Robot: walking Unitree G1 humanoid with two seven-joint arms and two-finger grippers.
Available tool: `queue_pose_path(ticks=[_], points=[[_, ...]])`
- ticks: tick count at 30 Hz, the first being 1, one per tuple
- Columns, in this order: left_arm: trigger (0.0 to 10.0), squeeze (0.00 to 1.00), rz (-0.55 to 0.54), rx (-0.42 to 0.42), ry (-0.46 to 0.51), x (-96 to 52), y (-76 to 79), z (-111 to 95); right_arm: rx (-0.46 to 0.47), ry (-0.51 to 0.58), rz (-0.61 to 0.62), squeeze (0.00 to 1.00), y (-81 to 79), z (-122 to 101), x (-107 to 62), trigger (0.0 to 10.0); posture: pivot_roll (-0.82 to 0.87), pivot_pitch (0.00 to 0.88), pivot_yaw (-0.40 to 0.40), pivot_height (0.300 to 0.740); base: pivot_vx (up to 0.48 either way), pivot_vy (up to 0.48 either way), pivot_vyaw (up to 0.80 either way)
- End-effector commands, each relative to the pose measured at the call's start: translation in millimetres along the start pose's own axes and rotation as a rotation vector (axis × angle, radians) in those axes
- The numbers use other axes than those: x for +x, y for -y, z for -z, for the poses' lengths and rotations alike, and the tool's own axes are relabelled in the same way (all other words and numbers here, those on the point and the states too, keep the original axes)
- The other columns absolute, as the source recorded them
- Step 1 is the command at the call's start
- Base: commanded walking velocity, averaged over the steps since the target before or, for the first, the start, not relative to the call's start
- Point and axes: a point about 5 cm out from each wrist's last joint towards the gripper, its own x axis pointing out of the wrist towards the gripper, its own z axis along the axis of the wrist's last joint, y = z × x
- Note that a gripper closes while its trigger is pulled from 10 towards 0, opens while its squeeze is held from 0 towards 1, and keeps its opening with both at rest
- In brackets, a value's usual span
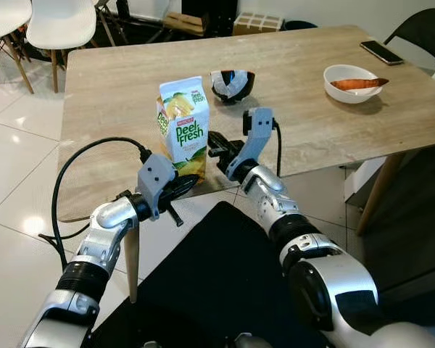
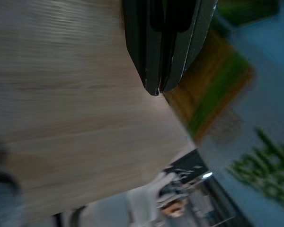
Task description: Restocking fridge
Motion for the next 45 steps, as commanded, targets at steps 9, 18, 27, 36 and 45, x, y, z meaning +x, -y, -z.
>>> queue_pose_path(ticks=[9,18,27,36,45], points=[[10.0,0.00,-0.020,0.051,-0.027,-16.3,-15.3,-1.3,0.038,-0.032,-0.103,0.00,-2.2,12.3,-7.1,10.0,-0.08,0.173,-0.044,0.740,0.000,0.000,0.00],[10.0,0.00,0.081,0.000,-0.054,-40.9,6.2,4.3,0.031,-0.041,-0.083,0.00,18.9,16.6,-28.6,10.0,-0.08,0.165,-0.038,0.740,0.000,0.000,0.00],[10.0,0.00,0.019,0.014,-0.073,-68.3,8.8,2.3,0.032,-0.031,-0.049,0.00,32.7,17.6,-43.3,10.0,-0.07,0.161,-0.039,0.740,0.000,0.000,0.00],[10.0,0.00,-0.141,0.054,-0.074,-80.5,-17.9,-0.6,0.037,-0.034,-0.027,0.00,34.2,21.5,-46.4,10.0,-0.06,0.159,-0.053,0.740,0.000,0.000,0.00],[10.0,0.00,-0.039,-0.011,-0.026,-42.5,-6.8,1.7,0.031,-0.035,-0.034,0.00,32.4,22.4,-45.9,10.0,-0.07,0.151,-0.047,0.740,0.000,0.000,0.00]])
